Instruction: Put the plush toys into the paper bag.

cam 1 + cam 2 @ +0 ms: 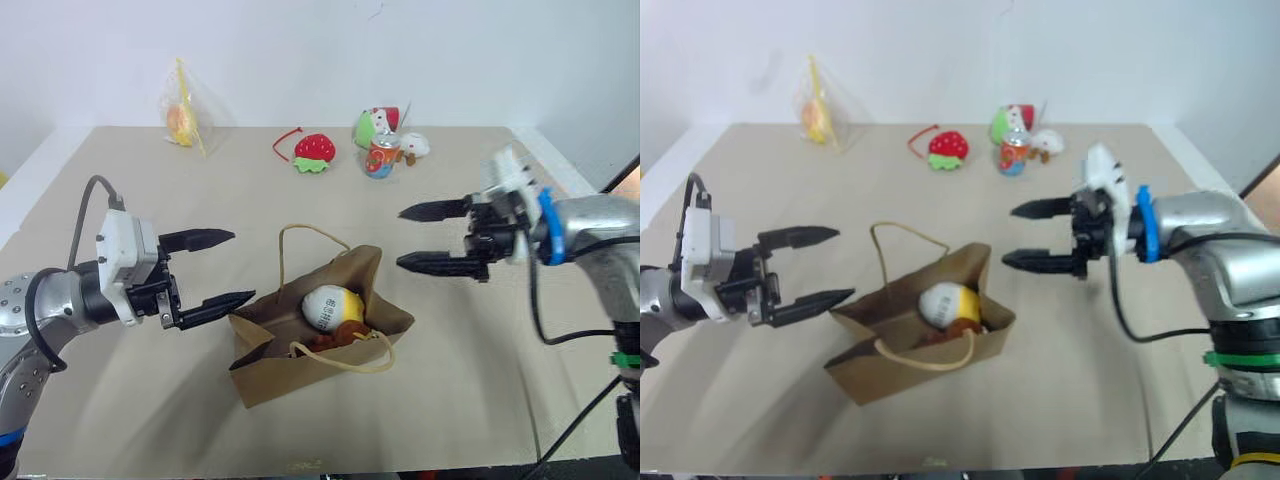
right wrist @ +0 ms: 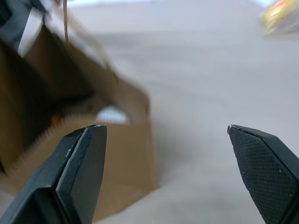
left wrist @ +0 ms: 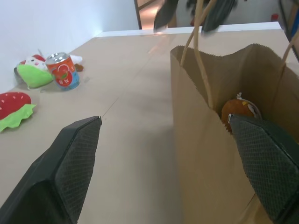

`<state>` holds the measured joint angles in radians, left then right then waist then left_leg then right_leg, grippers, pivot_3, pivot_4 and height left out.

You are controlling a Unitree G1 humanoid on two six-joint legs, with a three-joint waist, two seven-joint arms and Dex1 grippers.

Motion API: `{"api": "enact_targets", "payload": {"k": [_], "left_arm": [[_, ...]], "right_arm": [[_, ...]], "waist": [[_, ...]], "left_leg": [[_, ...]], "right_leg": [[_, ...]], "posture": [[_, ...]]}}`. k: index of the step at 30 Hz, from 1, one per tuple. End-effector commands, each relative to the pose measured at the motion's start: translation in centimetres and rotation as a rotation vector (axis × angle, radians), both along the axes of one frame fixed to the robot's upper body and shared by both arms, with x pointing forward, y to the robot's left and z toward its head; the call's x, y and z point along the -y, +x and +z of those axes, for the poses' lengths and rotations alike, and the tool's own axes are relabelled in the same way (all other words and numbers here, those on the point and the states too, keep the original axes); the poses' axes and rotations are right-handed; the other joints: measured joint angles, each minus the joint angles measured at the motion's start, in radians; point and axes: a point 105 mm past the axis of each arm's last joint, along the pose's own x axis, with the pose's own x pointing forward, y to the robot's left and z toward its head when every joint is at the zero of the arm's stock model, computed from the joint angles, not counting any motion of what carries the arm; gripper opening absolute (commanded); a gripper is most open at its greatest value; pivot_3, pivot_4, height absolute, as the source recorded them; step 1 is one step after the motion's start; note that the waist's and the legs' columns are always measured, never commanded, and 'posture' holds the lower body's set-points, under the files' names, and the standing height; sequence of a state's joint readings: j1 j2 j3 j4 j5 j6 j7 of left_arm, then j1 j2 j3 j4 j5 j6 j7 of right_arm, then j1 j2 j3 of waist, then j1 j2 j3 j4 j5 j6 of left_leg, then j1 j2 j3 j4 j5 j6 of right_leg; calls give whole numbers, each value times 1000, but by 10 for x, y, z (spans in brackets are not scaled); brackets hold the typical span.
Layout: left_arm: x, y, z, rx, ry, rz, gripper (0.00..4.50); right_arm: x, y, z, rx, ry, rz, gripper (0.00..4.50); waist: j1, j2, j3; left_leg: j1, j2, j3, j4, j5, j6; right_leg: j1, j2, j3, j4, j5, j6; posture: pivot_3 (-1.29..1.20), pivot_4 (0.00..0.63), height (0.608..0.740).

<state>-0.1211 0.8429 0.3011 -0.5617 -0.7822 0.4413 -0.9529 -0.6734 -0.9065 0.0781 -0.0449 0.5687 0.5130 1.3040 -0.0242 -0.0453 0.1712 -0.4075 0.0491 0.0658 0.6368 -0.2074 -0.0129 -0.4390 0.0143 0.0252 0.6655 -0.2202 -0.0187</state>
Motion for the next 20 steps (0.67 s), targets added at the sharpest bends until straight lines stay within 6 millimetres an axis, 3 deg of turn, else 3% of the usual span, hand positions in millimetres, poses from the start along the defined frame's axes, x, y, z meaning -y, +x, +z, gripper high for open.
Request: {"api": "enact_targets", "payload": {"k": [1,7,11,20], "left_arm": [[2,-4,7,48,-1,6,4500],[-28,14,10,35,-75,217,4500],[-52,28,-1,30,-45,370,4500],[-82,62,-20,61,36,553,4500]], "right_arm": [[-4,6,4,80,-43,80,4461],[10,20,11,46,33,16,4461],[39,21,1,14,37,-109,4461],[84,25,-5,45,162,-423,4461]], "waist": [[0,0,0],[1,0,0],[3,0,0],[4,0,0]], "left_leg": [[0,0,0,0,0,0],[0,1,0,0,0,0],[0,0,0,0,0,0],[0,0,1,0,0,0]], "right_leg": [[0,0,0,0,0,0],[0,-1,0,0,0,0],[1,-1,0,0,0,0],[1,-2,1,0,1,1]], "posture": [[0,150,740],[0,150,740],[0,150,740],[0,150,740]]}}
